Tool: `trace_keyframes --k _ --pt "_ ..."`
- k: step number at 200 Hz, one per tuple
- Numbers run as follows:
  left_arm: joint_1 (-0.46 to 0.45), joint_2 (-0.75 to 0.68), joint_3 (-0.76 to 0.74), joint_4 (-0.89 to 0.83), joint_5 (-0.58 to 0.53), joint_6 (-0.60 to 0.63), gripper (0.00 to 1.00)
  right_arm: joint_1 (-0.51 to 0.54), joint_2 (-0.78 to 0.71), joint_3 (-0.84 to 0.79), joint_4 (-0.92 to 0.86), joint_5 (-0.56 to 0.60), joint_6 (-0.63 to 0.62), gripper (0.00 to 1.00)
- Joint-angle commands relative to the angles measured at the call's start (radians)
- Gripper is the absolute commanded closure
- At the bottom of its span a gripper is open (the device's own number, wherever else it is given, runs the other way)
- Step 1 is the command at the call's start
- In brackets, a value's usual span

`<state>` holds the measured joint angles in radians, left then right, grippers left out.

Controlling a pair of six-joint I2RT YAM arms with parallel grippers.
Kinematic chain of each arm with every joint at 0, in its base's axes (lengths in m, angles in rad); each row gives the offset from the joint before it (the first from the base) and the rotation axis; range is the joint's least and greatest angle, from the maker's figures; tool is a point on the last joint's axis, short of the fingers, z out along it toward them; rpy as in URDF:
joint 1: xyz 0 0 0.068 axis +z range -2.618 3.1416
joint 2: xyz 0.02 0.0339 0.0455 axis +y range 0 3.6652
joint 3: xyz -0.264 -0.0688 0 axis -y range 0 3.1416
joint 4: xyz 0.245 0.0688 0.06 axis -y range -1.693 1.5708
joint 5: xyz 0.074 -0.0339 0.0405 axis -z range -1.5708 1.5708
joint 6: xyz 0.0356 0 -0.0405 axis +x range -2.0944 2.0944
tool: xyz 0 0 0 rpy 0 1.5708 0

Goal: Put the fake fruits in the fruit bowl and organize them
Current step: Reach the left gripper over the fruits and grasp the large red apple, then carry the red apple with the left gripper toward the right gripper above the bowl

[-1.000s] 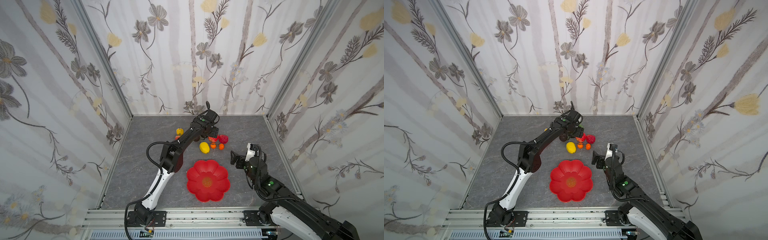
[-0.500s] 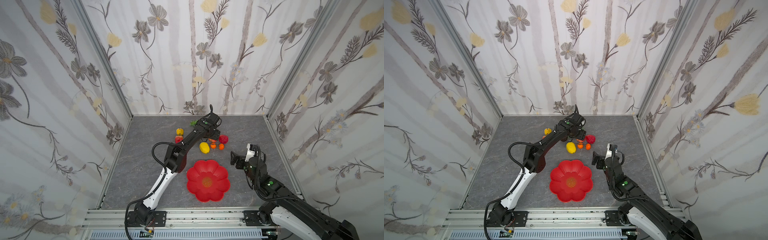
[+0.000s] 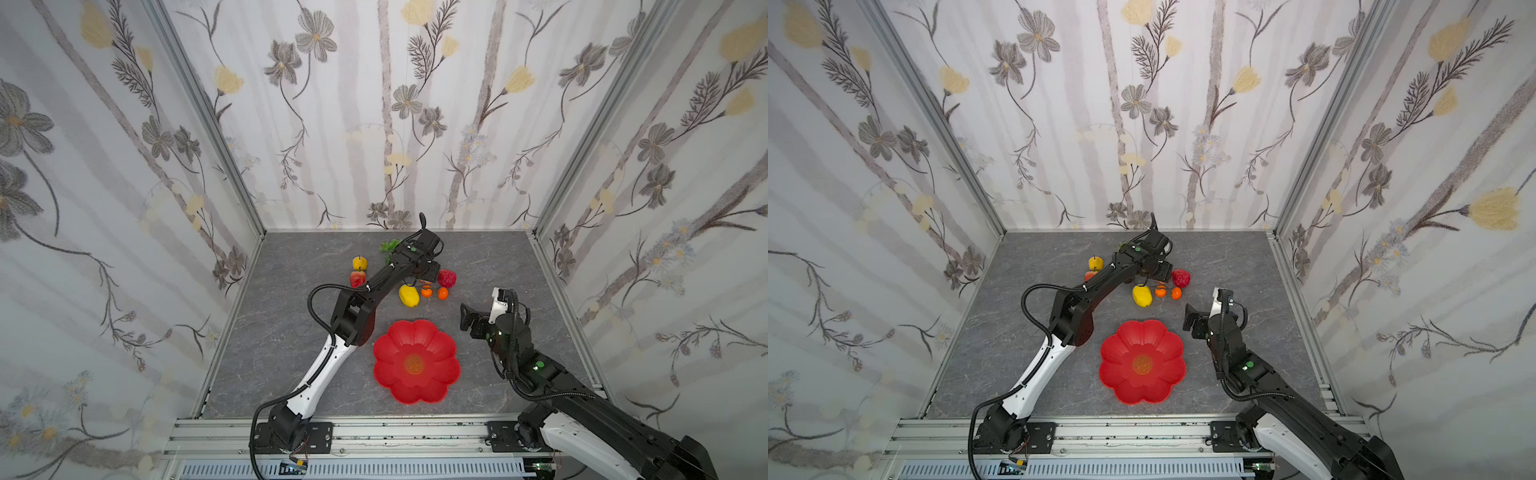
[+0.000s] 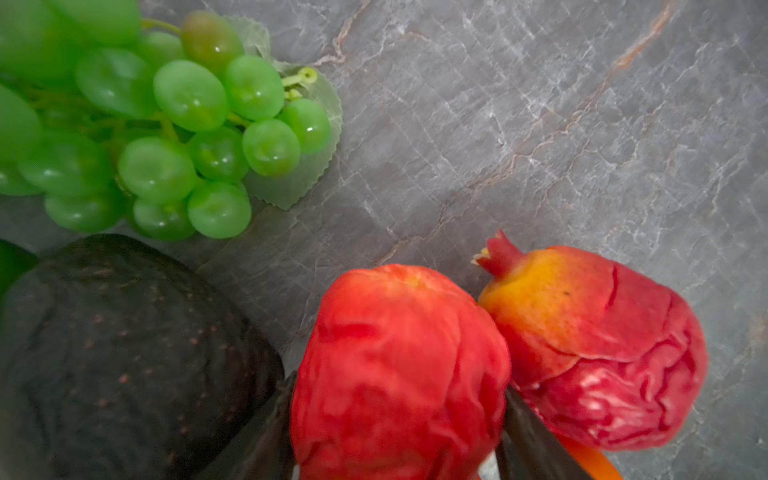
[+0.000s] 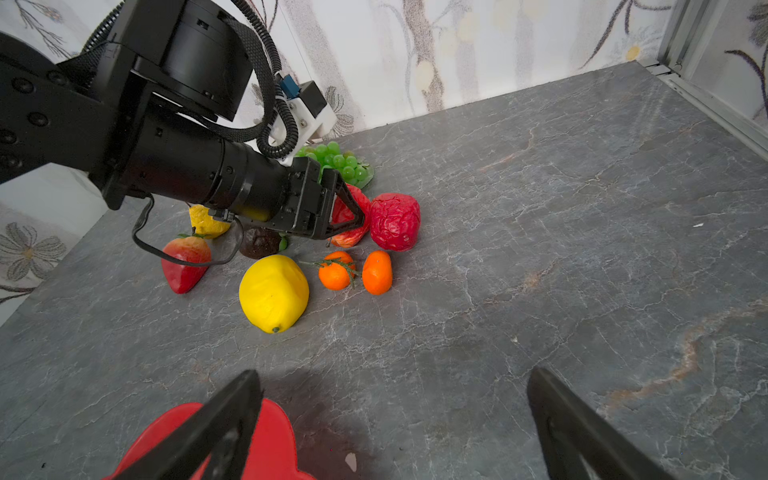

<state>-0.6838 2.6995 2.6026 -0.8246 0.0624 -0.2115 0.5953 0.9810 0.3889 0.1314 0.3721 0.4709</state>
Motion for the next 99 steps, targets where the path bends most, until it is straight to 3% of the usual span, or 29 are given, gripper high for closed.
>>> trace_keyframes --k 1,44,99 --pt "0.004 -0.011 0.01 0.009 -0.025 -0.053 0.39 0.0 0.0 0.0 0.016 -0.005 0.018 0.0" --pt "0.008 -0.15 -0.096 0.062 0.022 -0.235 0.4 0.0 -0.036 0.0 0.009 -0.023 0.046 0.0" --pt "0.007 -0.486 -0.504 0.275 0.052 -0.531 0.38 0.002 -0.067 -0.036 0.1 -0.133 0.127 0.0"
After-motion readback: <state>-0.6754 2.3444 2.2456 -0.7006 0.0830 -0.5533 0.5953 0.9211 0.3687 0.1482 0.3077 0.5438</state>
